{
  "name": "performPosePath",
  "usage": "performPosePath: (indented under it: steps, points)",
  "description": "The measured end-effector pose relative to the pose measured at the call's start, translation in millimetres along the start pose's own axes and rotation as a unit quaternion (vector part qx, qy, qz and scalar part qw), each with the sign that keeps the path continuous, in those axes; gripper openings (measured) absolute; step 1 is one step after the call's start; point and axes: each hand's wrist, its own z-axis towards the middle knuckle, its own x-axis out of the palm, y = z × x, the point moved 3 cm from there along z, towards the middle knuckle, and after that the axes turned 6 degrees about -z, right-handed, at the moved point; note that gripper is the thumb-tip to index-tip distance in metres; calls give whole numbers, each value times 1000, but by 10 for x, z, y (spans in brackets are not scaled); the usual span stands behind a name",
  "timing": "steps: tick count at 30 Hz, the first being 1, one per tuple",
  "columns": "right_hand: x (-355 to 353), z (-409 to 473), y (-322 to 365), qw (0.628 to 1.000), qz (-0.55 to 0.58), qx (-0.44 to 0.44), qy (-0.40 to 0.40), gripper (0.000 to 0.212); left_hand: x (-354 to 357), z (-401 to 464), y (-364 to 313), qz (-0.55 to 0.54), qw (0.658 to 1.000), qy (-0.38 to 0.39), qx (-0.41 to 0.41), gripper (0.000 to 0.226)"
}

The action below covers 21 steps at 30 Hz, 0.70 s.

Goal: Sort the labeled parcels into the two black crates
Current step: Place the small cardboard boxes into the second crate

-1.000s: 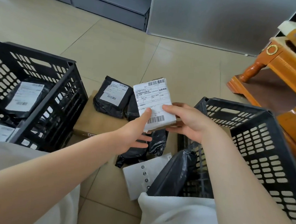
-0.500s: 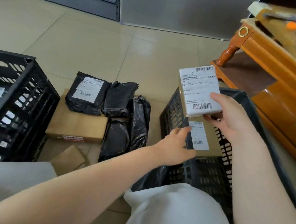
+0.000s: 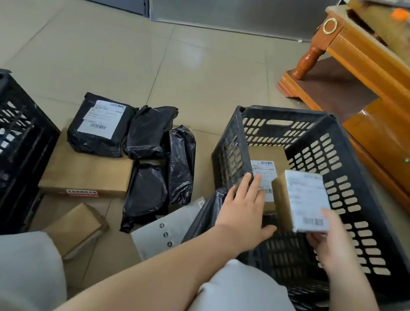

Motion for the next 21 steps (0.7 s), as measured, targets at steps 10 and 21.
performPosePath:
  steps: [10, 21]
  points:
    - [104, 410, -616, 972, -189, 131, 45, 19, 56, -65, 79, 72, 996, -36, 43, 67]
    - [407, 557, -1118, 933, -293, 165, 129, 21, 76, -67, 87, 54, 997, -42, 37, 65]
